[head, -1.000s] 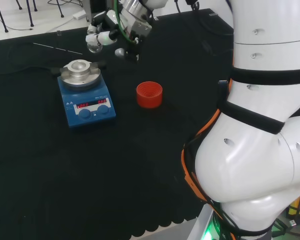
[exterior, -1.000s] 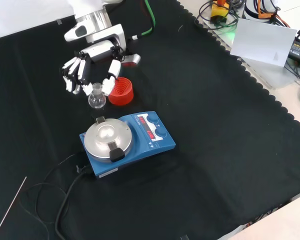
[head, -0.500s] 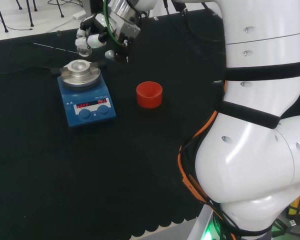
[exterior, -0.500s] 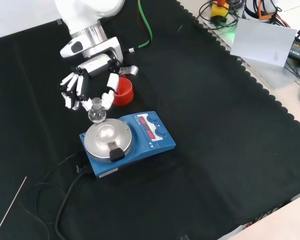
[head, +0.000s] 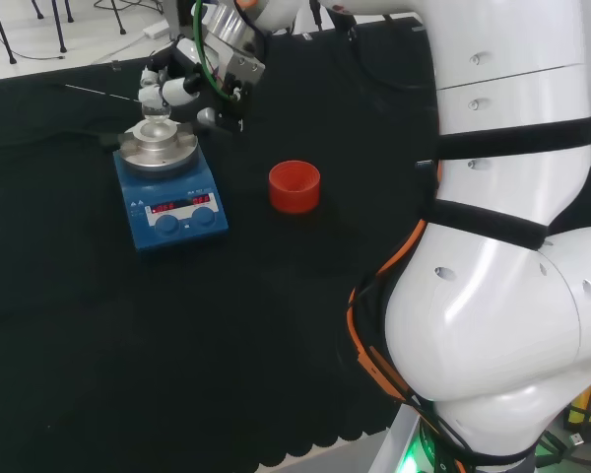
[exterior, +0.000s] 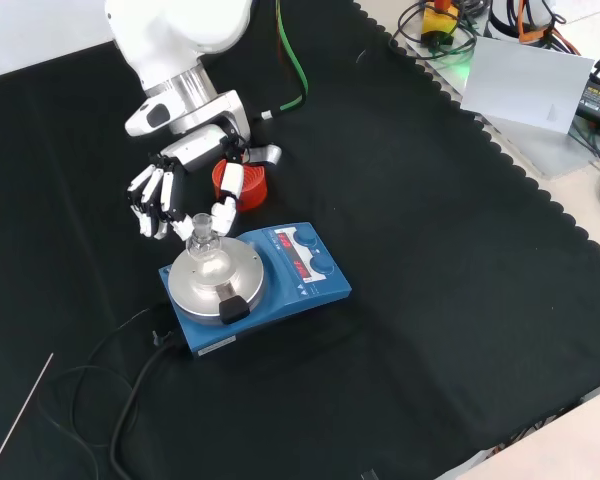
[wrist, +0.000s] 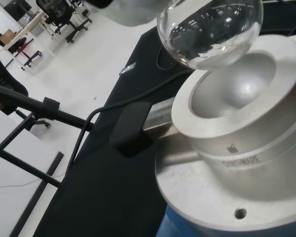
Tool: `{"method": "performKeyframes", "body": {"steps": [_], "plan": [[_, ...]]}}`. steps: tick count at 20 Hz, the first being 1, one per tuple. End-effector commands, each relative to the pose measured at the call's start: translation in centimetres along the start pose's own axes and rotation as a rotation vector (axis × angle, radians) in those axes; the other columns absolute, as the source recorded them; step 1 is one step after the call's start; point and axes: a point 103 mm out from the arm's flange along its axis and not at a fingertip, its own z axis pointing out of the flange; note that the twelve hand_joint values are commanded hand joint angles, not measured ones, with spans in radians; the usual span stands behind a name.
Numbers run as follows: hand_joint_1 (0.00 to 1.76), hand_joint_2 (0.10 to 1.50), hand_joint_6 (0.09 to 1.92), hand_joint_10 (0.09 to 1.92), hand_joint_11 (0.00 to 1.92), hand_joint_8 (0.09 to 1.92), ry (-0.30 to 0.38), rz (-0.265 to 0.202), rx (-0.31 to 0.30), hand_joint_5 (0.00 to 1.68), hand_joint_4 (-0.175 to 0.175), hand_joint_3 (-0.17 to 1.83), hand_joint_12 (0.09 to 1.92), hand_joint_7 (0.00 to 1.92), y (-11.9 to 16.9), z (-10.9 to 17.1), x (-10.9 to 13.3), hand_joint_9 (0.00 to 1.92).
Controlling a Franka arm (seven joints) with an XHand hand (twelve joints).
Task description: Place the round-bottom flask on the heater.
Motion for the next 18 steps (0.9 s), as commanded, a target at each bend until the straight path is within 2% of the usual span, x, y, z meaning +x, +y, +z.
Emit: {"method": "performKeyframes", "body": {"steps": [1, 9, 13, 18], "plan": [[1.06, 1.04, 0.85, 0.49, 0.19, 0.51, -0.012, 0.003, 0.017, 1.09, 0.158, 0.04, 1.32, 0.5, 0.1, 0.9, 0.2, 0.69], [1.06, 1.04, 0.85, 0.49, 0.19, 0.51, -0.015, 0.015, 0.026, 1.1, 0.157, 0.04, 1.32, 0.5, 0.4, 1.4, -0.4, 0.69], [1.06, 1.04, 0.85, 0.49, 0.19, 0.51, -0.02, 0.019, 0.03, 1.1, 0.157, 0.05, 1.32, 0.5, 0.3, 1.8, -1.9, 0.69], [1.06, 1.04, 0.85, 0.49, 0.19, 0.51, -0.013, 0.033, 0.034, 1.1, 0.157, 0.05, 1.32, 0.51, 0.5, 1.9, -2.2, 0.69]]}}
